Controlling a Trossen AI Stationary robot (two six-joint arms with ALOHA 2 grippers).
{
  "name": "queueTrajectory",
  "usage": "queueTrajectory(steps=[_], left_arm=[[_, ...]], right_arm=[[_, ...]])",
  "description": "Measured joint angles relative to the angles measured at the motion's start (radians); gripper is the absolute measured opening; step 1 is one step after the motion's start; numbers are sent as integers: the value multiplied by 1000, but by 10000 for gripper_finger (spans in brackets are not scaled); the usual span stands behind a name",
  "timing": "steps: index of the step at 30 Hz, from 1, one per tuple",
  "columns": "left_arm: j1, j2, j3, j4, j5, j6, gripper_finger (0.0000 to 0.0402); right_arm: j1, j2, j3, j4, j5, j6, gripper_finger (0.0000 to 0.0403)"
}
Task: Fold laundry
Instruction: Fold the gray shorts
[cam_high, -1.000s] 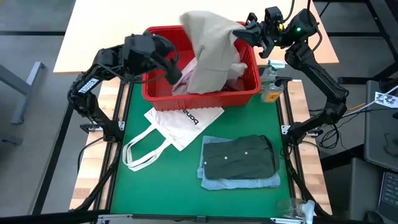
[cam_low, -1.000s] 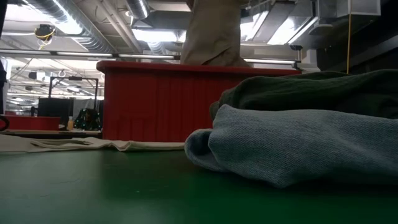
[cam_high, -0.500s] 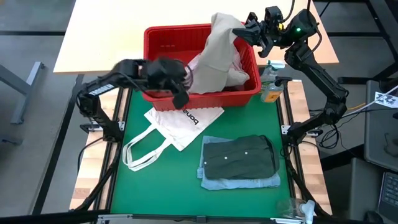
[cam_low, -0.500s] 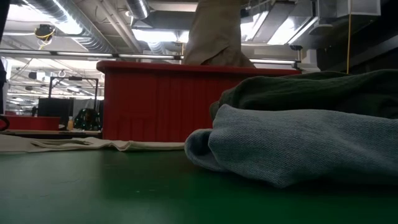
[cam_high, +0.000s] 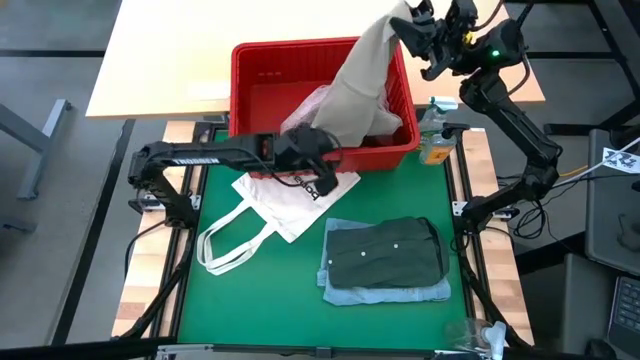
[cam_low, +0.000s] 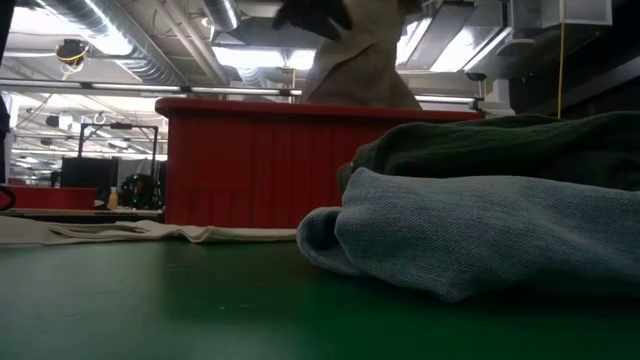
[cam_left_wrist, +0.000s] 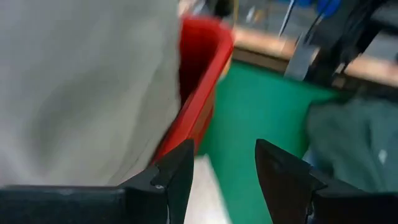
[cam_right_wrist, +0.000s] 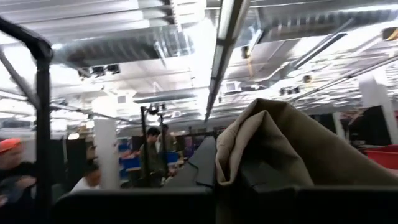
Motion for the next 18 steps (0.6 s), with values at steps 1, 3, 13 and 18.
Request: queueTrajectory(steps=[1, 3, 13, 18], left_arm=[[-4, 0, -36, 85, 2, 19, 164], [-12, 0, -104, 236, 4, 47, 164], [-18, 0, -281, 395, -107, 74, 164], [-18, -1, -282, 415, -117, 75, 164]], right_arm=[[0, 1, 0, -1, 15, 0, 14], [0, 1, 0, 0, 42, 0, 14], [0, 1, 0, 161, 145, 0, 14], [1, 0, 0, 241, 161, 0, 14]])
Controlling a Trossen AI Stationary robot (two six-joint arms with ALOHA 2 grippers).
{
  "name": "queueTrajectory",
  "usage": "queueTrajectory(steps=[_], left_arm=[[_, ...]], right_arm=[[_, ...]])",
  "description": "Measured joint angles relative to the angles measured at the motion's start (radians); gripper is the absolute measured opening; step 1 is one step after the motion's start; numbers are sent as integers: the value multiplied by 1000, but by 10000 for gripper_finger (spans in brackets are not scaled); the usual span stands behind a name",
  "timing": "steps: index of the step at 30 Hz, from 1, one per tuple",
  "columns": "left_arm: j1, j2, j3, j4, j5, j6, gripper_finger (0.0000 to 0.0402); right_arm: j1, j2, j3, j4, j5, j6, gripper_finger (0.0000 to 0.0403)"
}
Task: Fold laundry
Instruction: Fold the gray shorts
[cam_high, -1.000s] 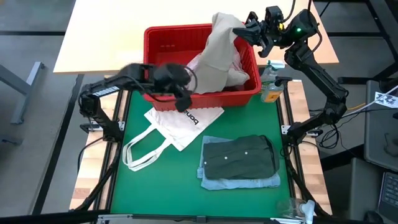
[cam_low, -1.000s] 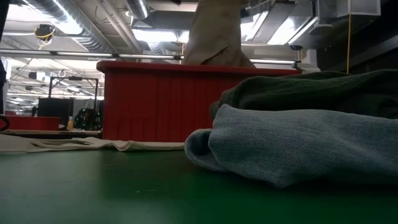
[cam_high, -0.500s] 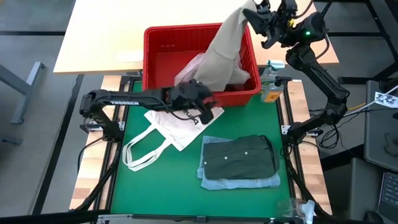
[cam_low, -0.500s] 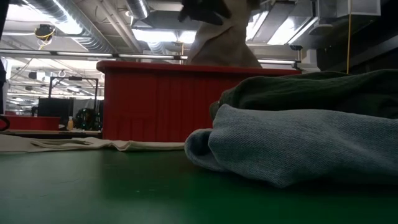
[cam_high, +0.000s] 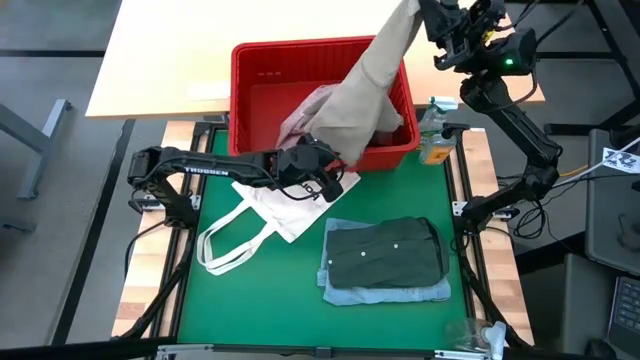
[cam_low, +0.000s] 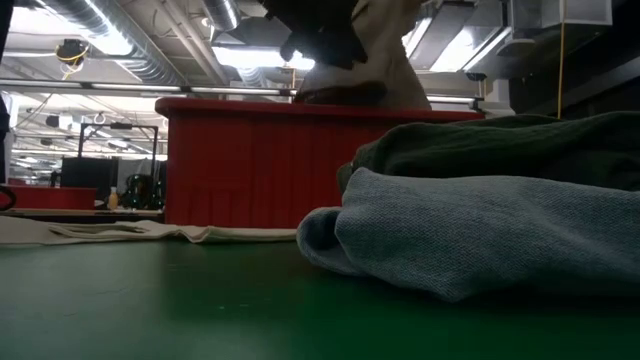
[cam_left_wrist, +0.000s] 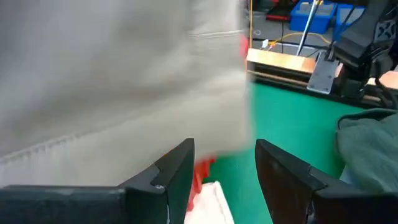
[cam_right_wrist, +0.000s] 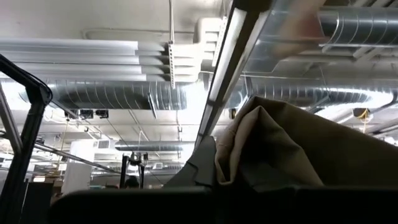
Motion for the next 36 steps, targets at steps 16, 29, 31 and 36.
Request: queueTrajectory(steps=[16, 29, 31, 36], left_arm=[[-108, 0, 0, 38, 3, -1, 164], [-170, 65, 1, 292, -7, 0, 164], [-166, 92, 0, 330, -17, 1, 164], [-136, 146, 1, 421, -20, 1, 164]], right_arm=[[0, 0, 0, 13, 19, 0, 14], [0, 0, 0, 13, 20, 0, 14], [0, 0, 0, 13, 21, 0, 14], [0, 0, 0, 13, 20, 0, 14]])
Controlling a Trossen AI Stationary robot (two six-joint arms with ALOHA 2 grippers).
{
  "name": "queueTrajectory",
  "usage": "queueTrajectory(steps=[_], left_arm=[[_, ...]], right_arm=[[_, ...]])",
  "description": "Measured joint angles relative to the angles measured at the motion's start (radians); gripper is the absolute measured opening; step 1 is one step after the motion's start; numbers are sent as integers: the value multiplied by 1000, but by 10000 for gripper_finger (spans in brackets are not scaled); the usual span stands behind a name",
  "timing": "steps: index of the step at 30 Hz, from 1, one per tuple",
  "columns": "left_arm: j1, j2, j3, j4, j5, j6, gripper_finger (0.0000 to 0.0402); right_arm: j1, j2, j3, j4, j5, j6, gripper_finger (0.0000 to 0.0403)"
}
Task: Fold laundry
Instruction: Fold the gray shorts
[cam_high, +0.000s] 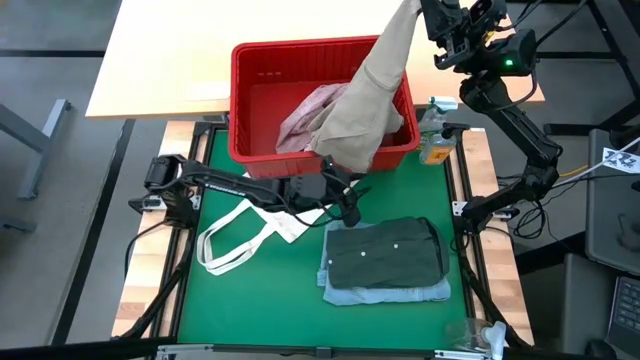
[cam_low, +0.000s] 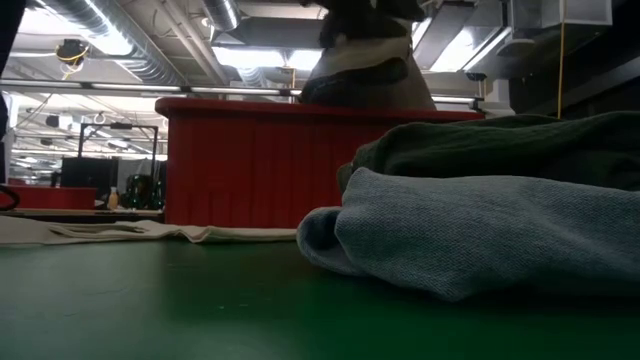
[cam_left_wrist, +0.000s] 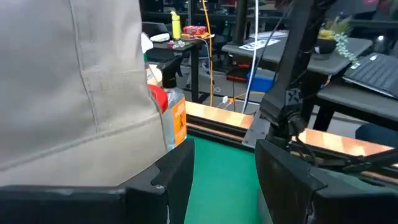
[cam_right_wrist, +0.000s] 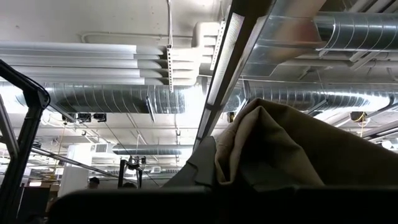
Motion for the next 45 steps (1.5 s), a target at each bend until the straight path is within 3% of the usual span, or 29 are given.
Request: queueTrajectory(steps=[19, 27, 32, 35, 41, 45], left_arm=[[79, 27, 0, 15, -8, 0, 164], [63, 27, 0, 108, 45, -4, 164], [53, 80, 0, 249, 93, -2, 164], [40, 111, -1, 247, 48, 26, 164], [38, 138, 0, 248, -141, 127, 164], [17, 139, 0, 206, -139, 97, 164]], right_arm=[[0, 0, 0, -1, -3, 0, 14], [0, 0, 0, -1, -3, 0, 14], [0, 0, 0, -1, -4, 0, 14], [0, 0, 0, -1, -5, 0, 14], [0, 0, 0, -1, -12, 0, 14], [0, 0, 0, -2, -12, 0, 14]])
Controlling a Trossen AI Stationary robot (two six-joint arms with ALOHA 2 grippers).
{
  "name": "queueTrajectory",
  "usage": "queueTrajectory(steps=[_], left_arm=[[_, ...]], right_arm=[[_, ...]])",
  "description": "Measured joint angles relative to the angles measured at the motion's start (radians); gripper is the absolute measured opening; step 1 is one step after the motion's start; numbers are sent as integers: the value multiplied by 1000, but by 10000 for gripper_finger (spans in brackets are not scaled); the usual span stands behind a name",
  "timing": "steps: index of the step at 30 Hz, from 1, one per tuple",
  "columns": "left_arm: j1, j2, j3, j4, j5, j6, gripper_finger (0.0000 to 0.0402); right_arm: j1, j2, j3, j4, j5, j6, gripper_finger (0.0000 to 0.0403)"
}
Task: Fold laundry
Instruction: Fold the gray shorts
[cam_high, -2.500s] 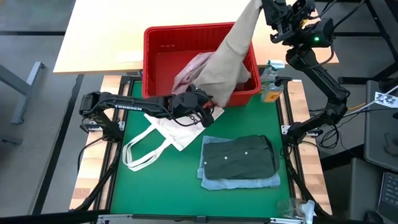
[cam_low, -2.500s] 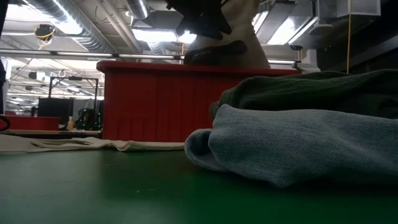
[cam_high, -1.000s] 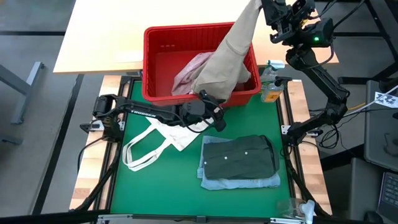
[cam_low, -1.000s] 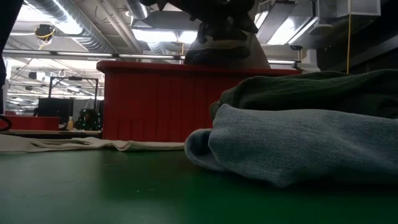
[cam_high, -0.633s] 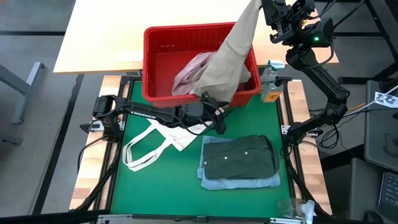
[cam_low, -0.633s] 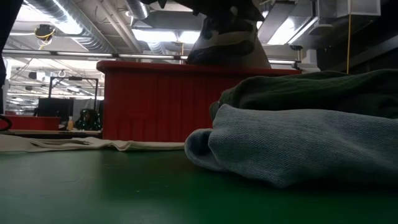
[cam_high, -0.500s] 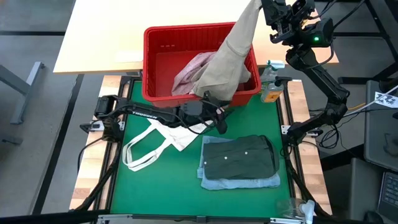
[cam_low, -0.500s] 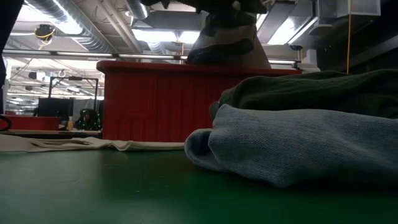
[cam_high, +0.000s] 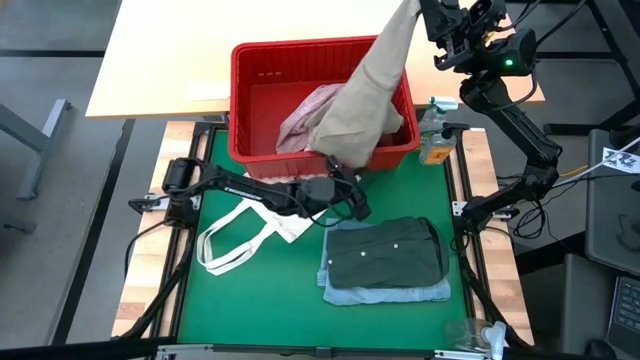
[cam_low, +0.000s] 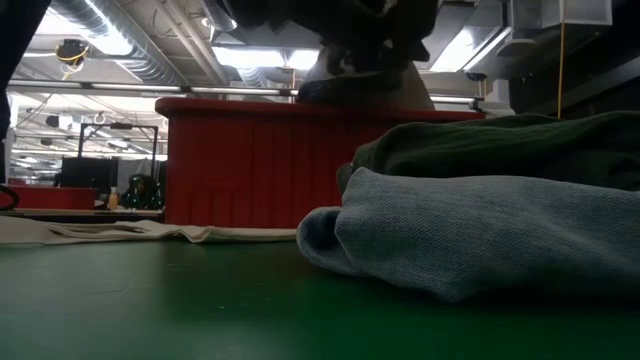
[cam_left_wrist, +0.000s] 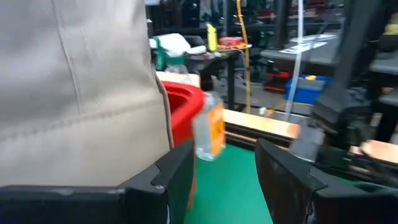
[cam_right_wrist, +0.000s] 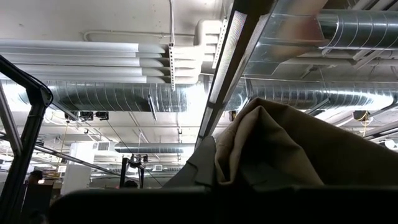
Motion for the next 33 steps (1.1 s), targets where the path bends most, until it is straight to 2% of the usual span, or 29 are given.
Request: queueTrajectory(steps=[4, 12, 16, 22, 27, 33], left_arm=[[-44, 0, 0, -51, -2, -67, 164], [-86, 0, 0, -112, -187, -126, 164], [-74, 0, 0, -131, -225, -154, 164], [-27, 0, 0, -127, -223, -161, 164], [4, 0, 0, -106, -63, -155, 164], [9, 0, 0, -82, -86, -159, 164]], right_arm=[[0, 0, 0, 0, -10, 0, 14], [0, 0, 0, 0, -19, 0, 14], [0, 0, 0, 1, -19, 0, 14], [0, 0, 0, 1, -19, 0, 14], [0, 0, 0, 1, -19, 0, 14], [0, 0, 0, 2, -18, 0, 14]])
